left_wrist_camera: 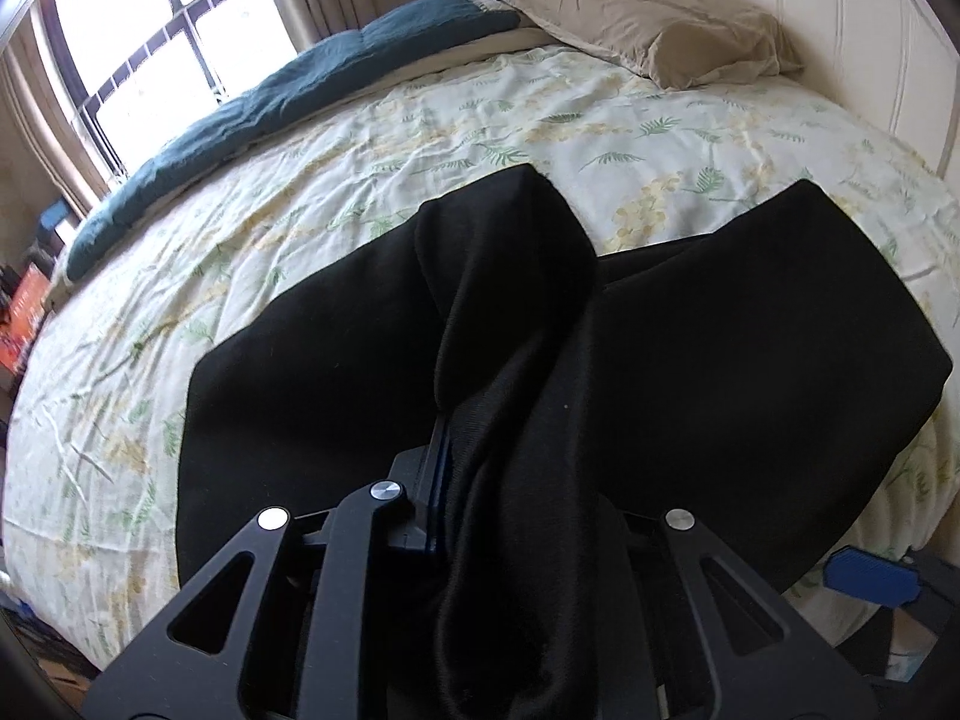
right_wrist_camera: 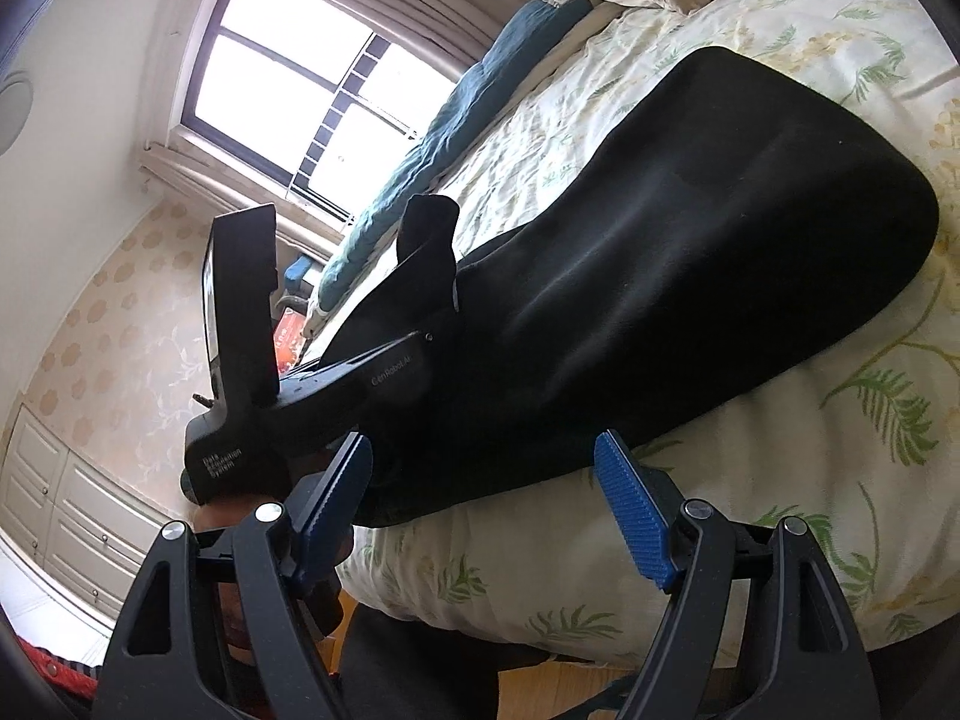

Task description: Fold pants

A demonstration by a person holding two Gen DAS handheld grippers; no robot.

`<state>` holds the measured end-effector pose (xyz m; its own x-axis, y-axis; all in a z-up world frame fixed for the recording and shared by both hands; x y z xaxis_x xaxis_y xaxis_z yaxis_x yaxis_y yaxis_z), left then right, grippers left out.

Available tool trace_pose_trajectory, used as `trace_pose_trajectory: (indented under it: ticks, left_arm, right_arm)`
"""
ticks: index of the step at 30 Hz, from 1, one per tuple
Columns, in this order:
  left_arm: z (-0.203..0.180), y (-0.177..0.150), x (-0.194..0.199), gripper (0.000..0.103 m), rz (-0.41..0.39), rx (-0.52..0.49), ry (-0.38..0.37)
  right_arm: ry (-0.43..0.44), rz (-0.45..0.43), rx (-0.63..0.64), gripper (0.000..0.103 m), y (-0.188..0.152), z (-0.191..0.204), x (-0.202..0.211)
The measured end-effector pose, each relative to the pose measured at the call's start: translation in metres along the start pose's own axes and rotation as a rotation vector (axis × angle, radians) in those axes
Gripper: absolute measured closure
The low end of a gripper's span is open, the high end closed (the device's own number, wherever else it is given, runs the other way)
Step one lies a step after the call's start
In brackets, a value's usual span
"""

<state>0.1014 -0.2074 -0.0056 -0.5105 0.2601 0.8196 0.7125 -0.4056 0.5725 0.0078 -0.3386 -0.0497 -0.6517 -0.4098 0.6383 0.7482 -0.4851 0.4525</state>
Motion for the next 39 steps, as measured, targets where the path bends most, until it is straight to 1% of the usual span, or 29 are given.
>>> trace_pose_trajectory:
  ticks: [1,2,4,5,6,7,8,10,12,15,18,21,23,24,25,26,29,31,33,35,37,39]
  left_arm:
    - [-0.001,0.000,0.000,0.087,-0.005,-0.006,0.003]
    - [-0.002,0.000,0.002,0.084,-0.014,-0.015,0.006]
    - [-0.004,-0.001,0.006,0.074,-0.034,-0.034,0.016]
    - [-0.006,-0.001,0.009,0.059,-0.043,-0.042,0.019]
    - [-0.007,-0.001,0.013,0.040,-0.059,-0.051,0.017]
    - [-0.010,-0.001,0.017,0.031,-0.079,-0.060,0.010]
    - [-0.013,-0.001,0.024,0.020,-0.099,-0.068,-0.001]
    - [-0.016,-0.002,0.033,0.019,-0.123,-0.073,-0.016]
    - [-0.019,-0.004,0.043,0.011,-0.138,-0.087,-0.023]
    - [-0.014,-0.007,0.057,0.011,-0.159,-0.085,-0.029]
    - [0.006,-0.014,0.073,0.011,-0.165,-0.020,-0.059]
    - [0.041,-0.024,0.087,0.010,-0.180,0.089,-0.090]
    - [0.074,-0.036,0.094,0.009,-0.183,0.184,-0.098]
    - [0.087,-0.041,0.095,0.009,-0.184,0.217,-0.096]
    - [0.107,-0.049,0.096,0.009,-0.184,0.264,-0.085]
    - [0.118,-0.054,0.096,0.009,-0.184,0.290,-0.072]
    - [0.158,-0.078,0.091,0.009,-0.158,0.371,-0.011]
    - [0.177,-0.094,0.089,0.009,-0.144,0.422,-0.009]
    - [0.186,-0.104,0.087,0.009,-0.135,0.451,-0.009]
    - [0.194,-0.115,0.085,0.009,-0.122,0.471,-0.006]
    - [0.197,-0.121,0.083,0.009,-0.115,0.482,-0.008]
    - [0.199,-0.128,0.081,0.009,-0.109,0.494,-0.017]
  right_arm:
    - [-0.004,-0.003,-0.001,0.027,0.001,0.002,0.002]
    - [-0.010,-0.007,-0.004,0.027,0.002,0.001,0.003]
    - [-0.017,-0.012,-0.011,0.027,0.002,-0.001,0.006]
    - [-0.022,-0.015,-0.013,0.027,0.002,-0.002,0.007]
    - [-0.030,-0.018,-0.016,0.027,0.003,-0.004,0.007]
    - [-0.035,-0.021,-0.017,0.027,0.003,-0.005,0.008]
    - [-0.040,-0.023,-0.019,0.027,0.003,-0.005,0.009]
    - [-0.050,-0.026,-0.024,0.027,0.003,-0.006,0.010]
    - [-0.058,-0.028,-0.024,0.027,0.004,-0.005,0.011]
    - [-0.061,-0.032,-0.012,0.027,0.005,0.000,0.014]
    - [-0.063,-0.042,0.000,0.027,0.011,0.007,0.016]
    - [-0.044,-0.040,0.003,0.027,0.020,0.012,0.013]
    - [-0.024,-0.030,0.005,0.026,0.028,0.018,0.007]
    - [-0.014,-0.023,0.012,0.024,0.032,0.021,0.004]
    - [-0.006,-0.013,0.019,0.024,0.036,0.024,-0.001]
    - [-0.001,-0.003,0.024,0.023,0.042,0.027,-0.006]
    - [0.056,0.068,0.023,0.023,0.061,0.036,-0.035]
    - [0.052,0.104,0.015,0.023,0.067,0.039,-0.051]
    - [0.052,0.155,0.022,0.023,0.073,0.043,-0.073]
    - [0.051,0.186,0.026,0.023,0.075,0.047,-0.087]
    - [0.070,0.232,0.062,0.023,0.074,0.058,-0.100]
    - [0.053,0.256,0.122,0.024,0.070,0.071,-0.110]
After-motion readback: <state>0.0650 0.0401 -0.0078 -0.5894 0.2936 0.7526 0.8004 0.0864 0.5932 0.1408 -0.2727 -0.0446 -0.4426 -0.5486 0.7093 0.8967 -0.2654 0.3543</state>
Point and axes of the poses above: each gripper's, at about its wrist camera, not at the fingertips, and x roughly against the way its jaws point, z to its left, y to its top, the point moved 4 cm from there along -x, roughly the way its jaws point, and after that the axes turned 15 degrees about -y, right-handed, at the moved point
